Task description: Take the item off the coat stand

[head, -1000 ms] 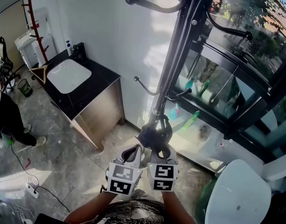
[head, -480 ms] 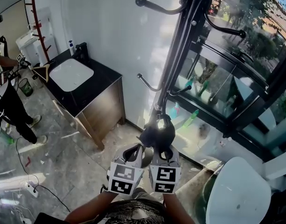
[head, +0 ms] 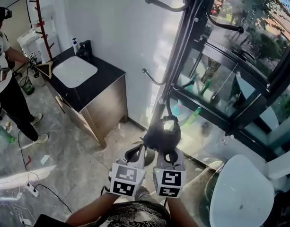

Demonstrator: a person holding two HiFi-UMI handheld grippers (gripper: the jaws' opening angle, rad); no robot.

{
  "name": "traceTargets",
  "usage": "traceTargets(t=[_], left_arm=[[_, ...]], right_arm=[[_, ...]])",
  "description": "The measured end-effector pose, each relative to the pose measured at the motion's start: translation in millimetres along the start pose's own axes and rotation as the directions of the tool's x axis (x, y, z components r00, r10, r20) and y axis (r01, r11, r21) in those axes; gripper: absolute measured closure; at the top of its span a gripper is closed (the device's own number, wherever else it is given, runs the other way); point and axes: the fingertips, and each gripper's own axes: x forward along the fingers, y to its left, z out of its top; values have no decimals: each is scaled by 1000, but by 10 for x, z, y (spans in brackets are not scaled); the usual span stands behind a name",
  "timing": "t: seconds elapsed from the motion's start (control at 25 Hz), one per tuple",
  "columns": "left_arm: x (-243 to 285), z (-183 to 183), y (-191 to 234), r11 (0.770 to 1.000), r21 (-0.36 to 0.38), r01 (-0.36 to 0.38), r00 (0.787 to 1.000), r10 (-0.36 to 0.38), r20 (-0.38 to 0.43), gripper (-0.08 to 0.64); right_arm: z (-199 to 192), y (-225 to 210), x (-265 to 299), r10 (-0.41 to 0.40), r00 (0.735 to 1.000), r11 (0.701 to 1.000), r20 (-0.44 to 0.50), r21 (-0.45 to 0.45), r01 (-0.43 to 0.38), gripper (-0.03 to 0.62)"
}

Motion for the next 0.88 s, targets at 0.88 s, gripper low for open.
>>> traceTargets(t=[0.88], left_arm=[[-496,-213,-64,999,-13,-45,998,46,32,558]], right_arm=[[-58,227,-593,52,999,998,2,31,-52,574]])
